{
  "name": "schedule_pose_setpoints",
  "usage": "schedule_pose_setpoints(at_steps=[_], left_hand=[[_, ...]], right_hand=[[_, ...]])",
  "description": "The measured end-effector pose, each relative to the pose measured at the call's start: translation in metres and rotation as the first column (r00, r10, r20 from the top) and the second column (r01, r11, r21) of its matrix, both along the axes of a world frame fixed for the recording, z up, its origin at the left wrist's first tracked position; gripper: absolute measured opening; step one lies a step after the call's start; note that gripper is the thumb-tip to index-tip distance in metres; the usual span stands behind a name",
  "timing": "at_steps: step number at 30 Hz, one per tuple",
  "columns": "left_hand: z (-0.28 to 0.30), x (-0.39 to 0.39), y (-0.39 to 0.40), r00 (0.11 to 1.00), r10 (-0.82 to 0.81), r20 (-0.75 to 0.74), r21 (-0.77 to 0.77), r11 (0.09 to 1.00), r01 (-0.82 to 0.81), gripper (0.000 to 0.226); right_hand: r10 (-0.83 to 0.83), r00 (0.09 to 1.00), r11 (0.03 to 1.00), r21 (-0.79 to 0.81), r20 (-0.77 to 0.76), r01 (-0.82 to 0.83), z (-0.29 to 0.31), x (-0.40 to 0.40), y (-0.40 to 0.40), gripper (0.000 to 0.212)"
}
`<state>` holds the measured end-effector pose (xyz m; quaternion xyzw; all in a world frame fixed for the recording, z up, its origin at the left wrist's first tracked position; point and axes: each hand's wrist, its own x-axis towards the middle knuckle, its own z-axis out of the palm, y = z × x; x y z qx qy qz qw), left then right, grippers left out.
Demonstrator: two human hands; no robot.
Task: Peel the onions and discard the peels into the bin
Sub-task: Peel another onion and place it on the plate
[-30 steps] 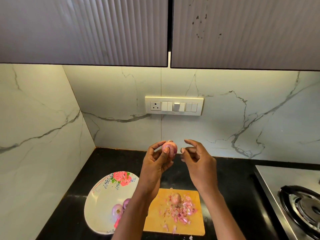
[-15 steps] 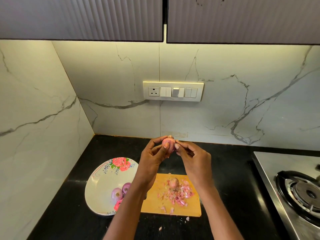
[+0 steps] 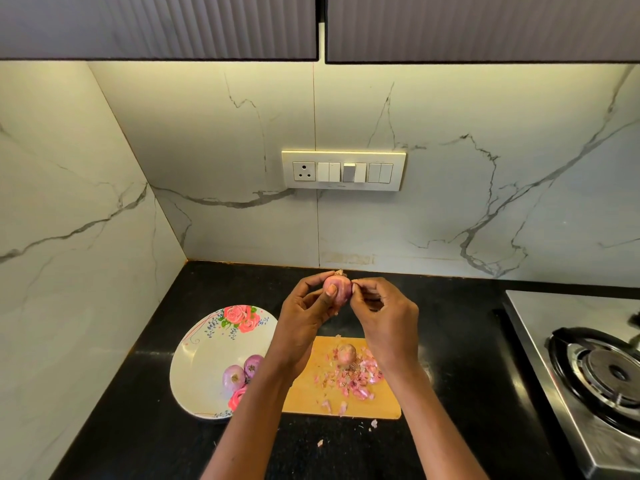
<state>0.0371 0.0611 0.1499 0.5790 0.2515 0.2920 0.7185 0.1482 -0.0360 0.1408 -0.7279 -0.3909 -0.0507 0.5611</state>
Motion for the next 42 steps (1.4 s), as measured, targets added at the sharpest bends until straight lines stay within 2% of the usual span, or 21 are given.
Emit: schedule_pose_setpoints(at_steps=[6, 9, 16, 21, 25, 29, 34, 42], left_hand=[[0.003, 0.002, 0.002, 0.997, -0.024, 0.071, -0.147, 0.989, 0.034, 0.036], [0.002, 0.004, 0.004, 0.994, 0.001, 0.105, -0.233, 0.972, 0.024, 0.031], [-0.009, 0.007, 0.007, 0.995, 0.038, 0.091, -0.291, 0.957, -0.010, 0.031], [-0.025, 0.002, 0.008, 0.998, 0.062, 0.032, -0.276, 0.960, -0.051, 0.039], [-0.045, -0.004, 0.008, 0.996, 0.084, -0.031, -0.300, 0.950, -0.090, 0.031], [-0.056, -0.008, 0.009, 0.994, 0.074, -0.078, -0.263, 0.960, -0.092, 0.033], [-0.057, -0.006, 0.011, 0.996, 0.043, -0.083, -0.180, 0.982, -0.057, 0.035], [-0.061, -0.006, 0.013, 0.995, 0.018, -0.096, -0.134, 0.991, -0.031, 0.035]], right_hand=[[-0.028, 0.988, 0.998, -0.059, -0.155, 0.019, -0.008, 0.014, -0.001, 0.012], [0.024, 0.976, 0.996, -0.084, -0.217, -0.043, -0.011, 0.017, -0.003, 0.015], [0.076, 0.977, 0.986, -0.131, -0.198, -0.103, -0.022, 0.011, 0.004, 0.027], [0.073, 0.957, 0.967, -0.216, -0.282, -0.138, -0.042, 0.012, 0.006, 0.024], [0.089, 0.945, 0.925, -0.326, -0.315, -0.196, -0.057, 0.008, 0.004, 0.013], [0.168, 0.916, 0.942, -0.215, -0.364, -0.258, -0.053, 0.003, 0.007, 0.024], [0.164, 0.944, 0.966, -0.147, -0.286, -0.212, -0.051, -0.001, 0.011, 0.032], [0.122, 0.962, 0.977, -0.143, -0.244, -0.160, -0.057, 0.001, 0.008, 0.019]])
